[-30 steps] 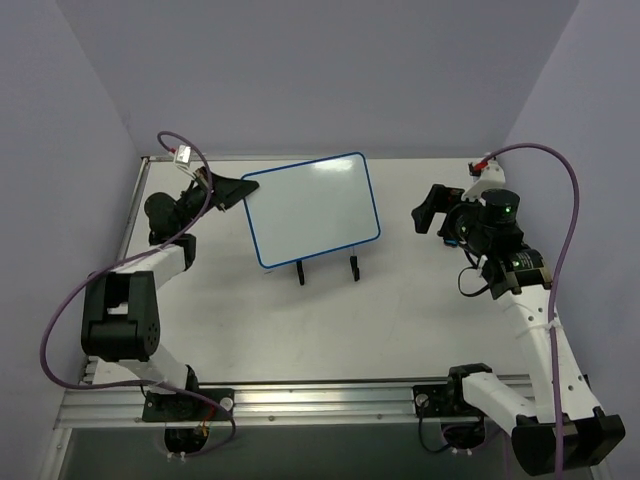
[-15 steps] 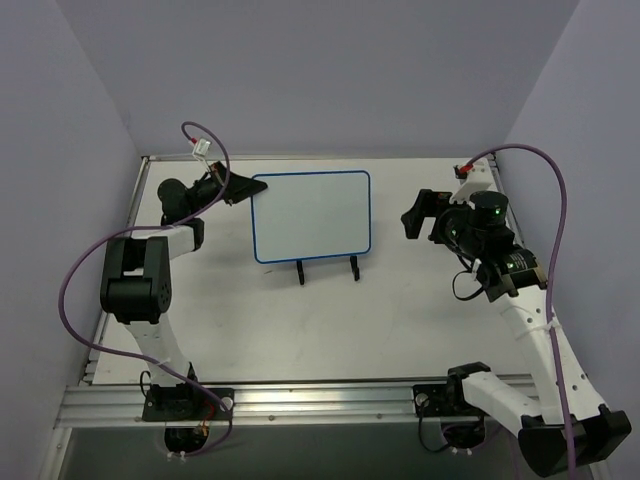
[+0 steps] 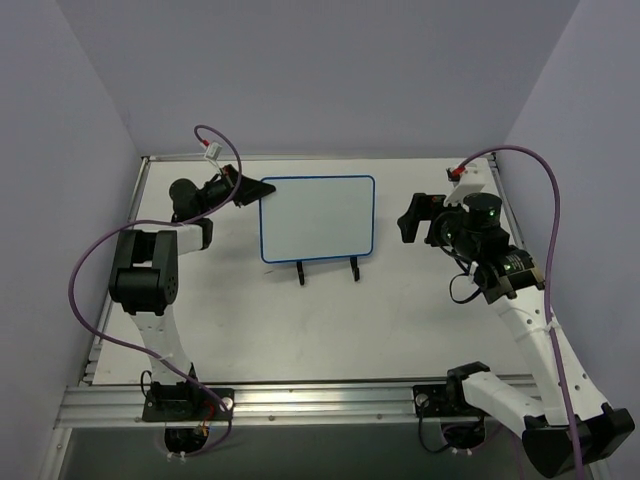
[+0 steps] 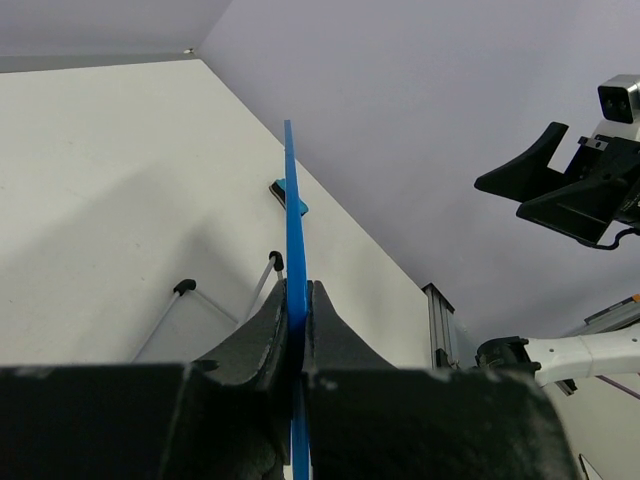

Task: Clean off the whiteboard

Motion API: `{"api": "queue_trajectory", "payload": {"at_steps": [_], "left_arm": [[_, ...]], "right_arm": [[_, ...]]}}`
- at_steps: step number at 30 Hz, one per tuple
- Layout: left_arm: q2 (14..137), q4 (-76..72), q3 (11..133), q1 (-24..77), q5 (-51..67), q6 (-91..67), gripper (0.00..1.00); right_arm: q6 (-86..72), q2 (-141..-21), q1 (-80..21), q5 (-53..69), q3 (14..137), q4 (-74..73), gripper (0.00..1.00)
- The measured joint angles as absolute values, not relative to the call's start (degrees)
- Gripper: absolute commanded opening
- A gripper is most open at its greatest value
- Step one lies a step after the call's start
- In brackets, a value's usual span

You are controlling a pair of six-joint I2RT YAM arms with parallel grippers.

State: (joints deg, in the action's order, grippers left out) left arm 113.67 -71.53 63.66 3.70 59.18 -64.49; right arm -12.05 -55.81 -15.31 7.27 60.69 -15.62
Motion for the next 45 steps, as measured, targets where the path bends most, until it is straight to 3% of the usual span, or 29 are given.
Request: {"api": "queue_trajectory", "payload": {"at_steps": [45], "left_arm": [[112.44,-71.99,64.97,5.54,61.84,-64.95,0.02]], "right_arm": [[-10.52,-55.70,-18.48,5.72,60.75,-15.68,1.00]]}}
